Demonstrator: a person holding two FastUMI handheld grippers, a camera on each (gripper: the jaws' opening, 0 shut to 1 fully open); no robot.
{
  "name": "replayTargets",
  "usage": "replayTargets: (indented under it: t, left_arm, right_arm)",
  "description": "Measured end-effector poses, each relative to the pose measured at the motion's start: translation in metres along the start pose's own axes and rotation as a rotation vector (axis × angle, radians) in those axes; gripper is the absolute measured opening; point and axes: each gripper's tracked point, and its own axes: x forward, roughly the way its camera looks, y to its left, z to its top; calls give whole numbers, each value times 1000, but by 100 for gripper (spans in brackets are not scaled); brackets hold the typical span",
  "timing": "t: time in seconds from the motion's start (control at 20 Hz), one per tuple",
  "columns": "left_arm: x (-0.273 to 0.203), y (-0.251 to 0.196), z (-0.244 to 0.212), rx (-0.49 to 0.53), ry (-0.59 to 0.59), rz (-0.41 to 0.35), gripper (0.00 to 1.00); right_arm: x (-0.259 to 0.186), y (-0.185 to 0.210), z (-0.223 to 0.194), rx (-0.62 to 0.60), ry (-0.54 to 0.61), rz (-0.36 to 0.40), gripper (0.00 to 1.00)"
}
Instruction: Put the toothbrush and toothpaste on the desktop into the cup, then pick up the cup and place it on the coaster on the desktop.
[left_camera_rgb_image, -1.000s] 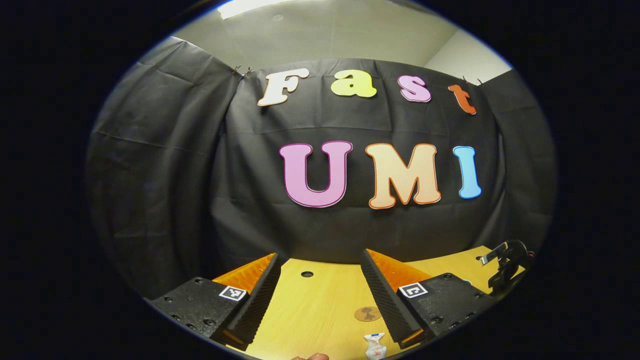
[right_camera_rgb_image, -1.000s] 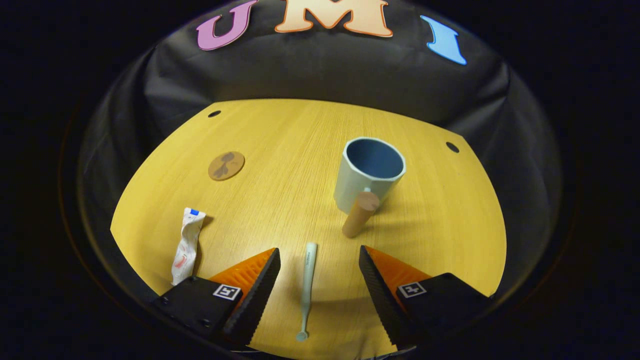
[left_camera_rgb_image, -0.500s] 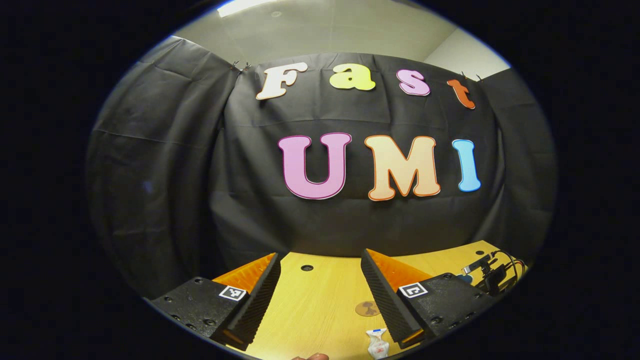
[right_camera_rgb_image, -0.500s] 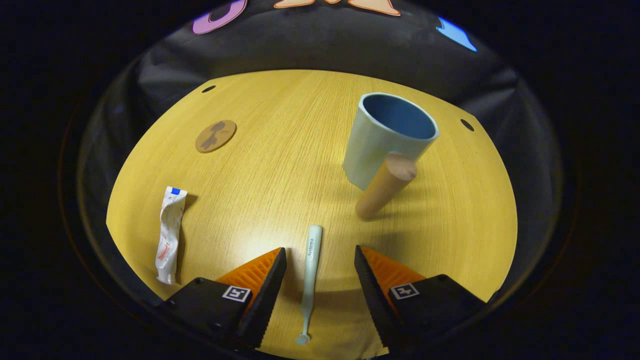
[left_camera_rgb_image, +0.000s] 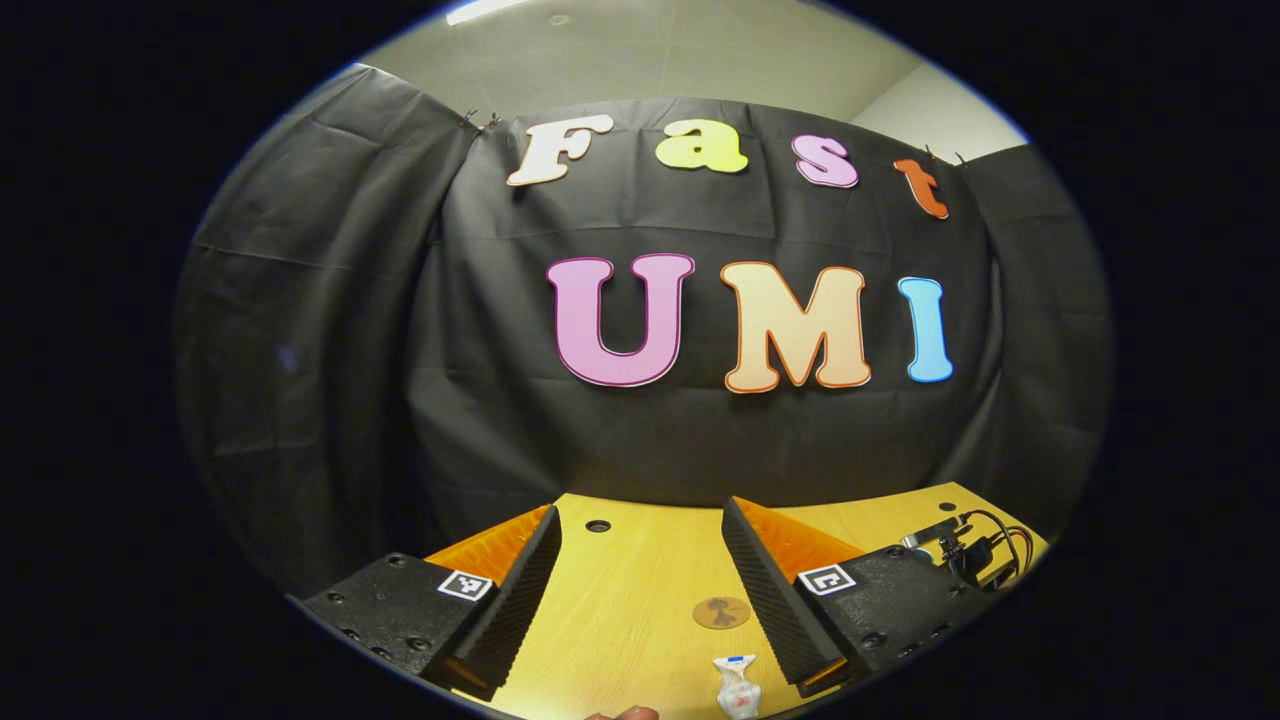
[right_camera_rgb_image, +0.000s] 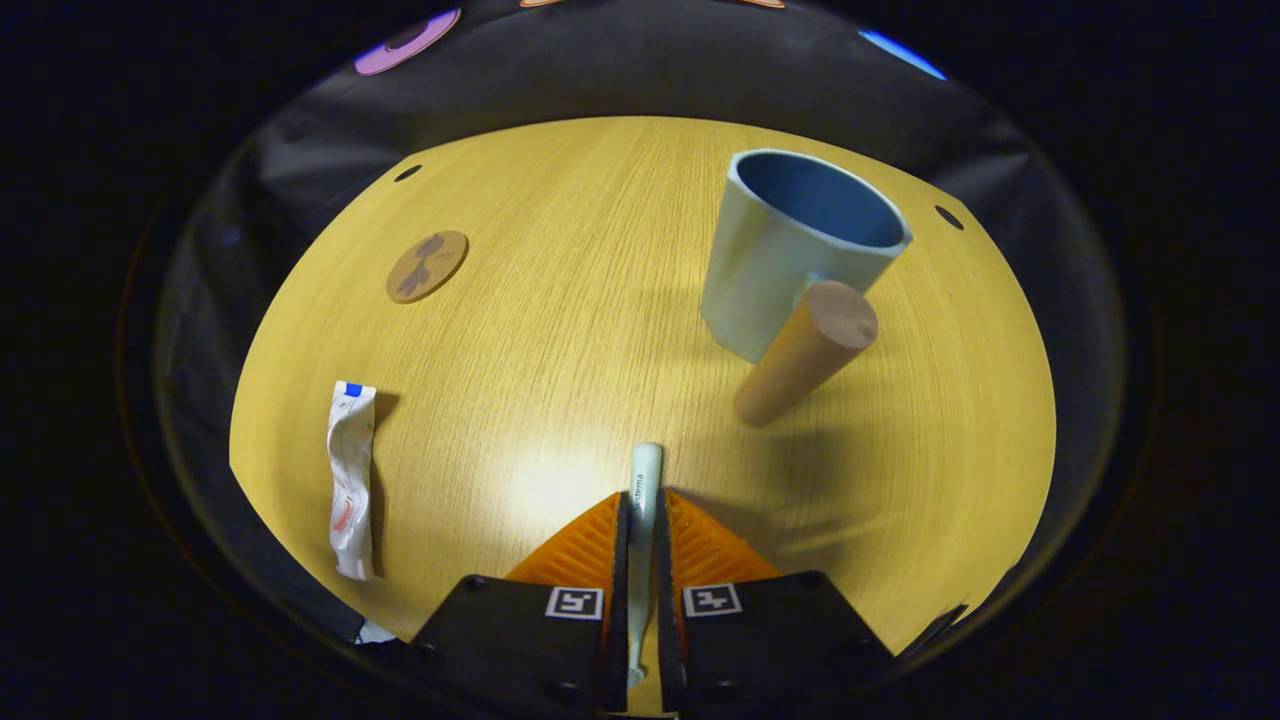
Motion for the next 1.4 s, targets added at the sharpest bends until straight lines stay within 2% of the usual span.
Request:
replayTargets:
  t: [0.05,0.5,1.0,1.4]
  left_arm:
    - [1,-4,-4,1,4,-8,94]
    - [14,-48,-70,-3,146,-119,95]
    - [12,-72,-170,8,391,-179,95]
    - [-7,-87,-248,-9,642,-221,96]
  right_arm:
    - [-1,2,-1,-1,10,0,8]
    - [-2,3,0,-78,-51,2,8]
    - [-1,5,0,-97,-73,7,8]
    - [-2,5,0,-108,-80,6,8]
